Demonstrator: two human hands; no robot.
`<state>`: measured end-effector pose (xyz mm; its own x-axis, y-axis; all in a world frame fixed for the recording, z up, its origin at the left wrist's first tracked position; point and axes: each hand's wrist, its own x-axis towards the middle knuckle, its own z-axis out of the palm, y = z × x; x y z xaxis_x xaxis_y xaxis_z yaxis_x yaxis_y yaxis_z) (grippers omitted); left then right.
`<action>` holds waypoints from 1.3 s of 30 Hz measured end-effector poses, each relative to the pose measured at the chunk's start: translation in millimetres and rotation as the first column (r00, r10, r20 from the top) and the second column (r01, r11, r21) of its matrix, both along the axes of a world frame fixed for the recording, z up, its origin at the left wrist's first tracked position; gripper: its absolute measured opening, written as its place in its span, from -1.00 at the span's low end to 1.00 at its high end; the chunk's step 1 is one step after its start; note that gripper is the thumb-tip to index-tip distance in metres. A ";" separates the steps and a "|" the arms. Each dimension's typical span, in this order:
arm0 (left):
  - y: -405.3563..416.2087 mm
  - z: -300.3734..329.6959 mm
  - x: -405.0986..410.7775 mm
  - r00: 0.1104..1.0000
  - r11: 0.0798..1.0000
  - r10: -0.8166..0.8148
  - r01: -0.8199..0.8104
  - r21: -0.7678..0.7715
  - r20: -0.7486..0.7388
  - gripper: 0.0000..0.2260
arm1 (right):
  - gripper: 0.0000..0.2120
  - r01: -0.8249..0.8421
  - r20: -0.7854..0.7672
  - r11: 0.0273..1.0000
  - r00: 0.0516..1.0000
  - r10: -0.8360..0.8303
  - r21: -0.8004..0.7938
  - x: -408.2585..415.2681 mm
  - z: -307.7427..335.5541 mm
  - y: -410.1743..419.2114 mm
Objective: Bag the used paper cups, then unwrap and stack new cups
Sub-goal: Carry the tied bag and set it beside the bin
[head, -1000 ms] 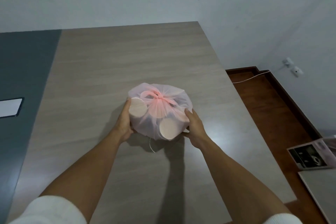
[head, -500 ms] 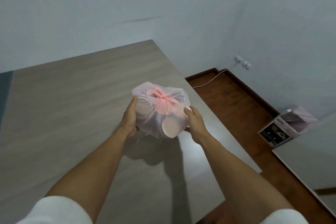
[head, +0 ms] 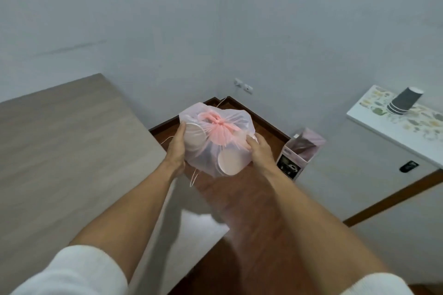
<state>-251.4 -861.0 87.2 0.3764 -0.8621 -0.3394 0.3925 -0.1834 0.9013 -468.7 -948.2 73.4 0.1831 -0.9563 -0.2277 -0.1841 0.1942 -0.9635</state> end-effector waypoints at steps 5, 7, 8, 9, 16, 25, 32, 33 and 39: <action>-80.6 -8.7 -87.2 0.991 0.991 -0.133 0.133 -0.008 0.010 -0.30 | -0.34 0.090 -0.014 0.996 0.996 -0.091 -0.017 -99.5 -3.3 -64.8; -109.7 -8.8 -116.4 0.988 0.988 -0.151 0.151 -0.008 0.013 -0.28 | -0.41 0.133 -0.008 0.991 0.991 -0.133 -0.015 -129.4 1.0 -81.1; -122.7 -7.2 -129.6 0.986 0.986 -0.169 0.169 -0.014 0.012 -0.29 | -0.46 0.154 0.003 0.988 0.988 -0.154 -0.018 -142.4 1.7 -89.6; -133.9 -5.4 -141.1 0.982 0.982 -0.188 0.188 -0.013 0.011 -0.31 | -0.52 0.171 0.014 0.985 0.985 -0.171 -0.023 -153.5 2.7 -96.5; -214.7 -13.0 -187.5 0.966 0.966 -0.258 0.258 -0.032 -0.010 -0.34 | -0.51 0.257 -0.018 0.966 0.966 -0.258 -0.018 -199.9 -2.1 -150.1; -364.5 -42.1 -185.7 0.963 0.958 -0.265 0.269 0.096 -0.051 -0.25 | -0.67 0.277 -0.046 0.958 0.961 -0.274 0.071 -202.1 -27.3 -288.9; -492.2 -52.5 -171.0 0.946 0.917 -0.317 0.325 0.232 -0.073 -0.51 | -0.46 0.331 -0.093 0.930 0.943 -0.320 0.159 -189.6 -50.8 -413.7; -505.0 -53.5 -170.7 0.944 0.912 -0.319 0.330 0.244 -0.087 -0.51 | -0.47 0.333 -0.092 0.930 0.942 -0.322 0.153 -189.4 -52.2 -427.0; -575.5 -71.1 -177.3 0.943 0.871 -0.306 0.332 0.363 -0.129 -0.49 | -0.46 0.405 -0.056 0.898 0.914 -0.401 0.172 -192.6 -73.3 -500.6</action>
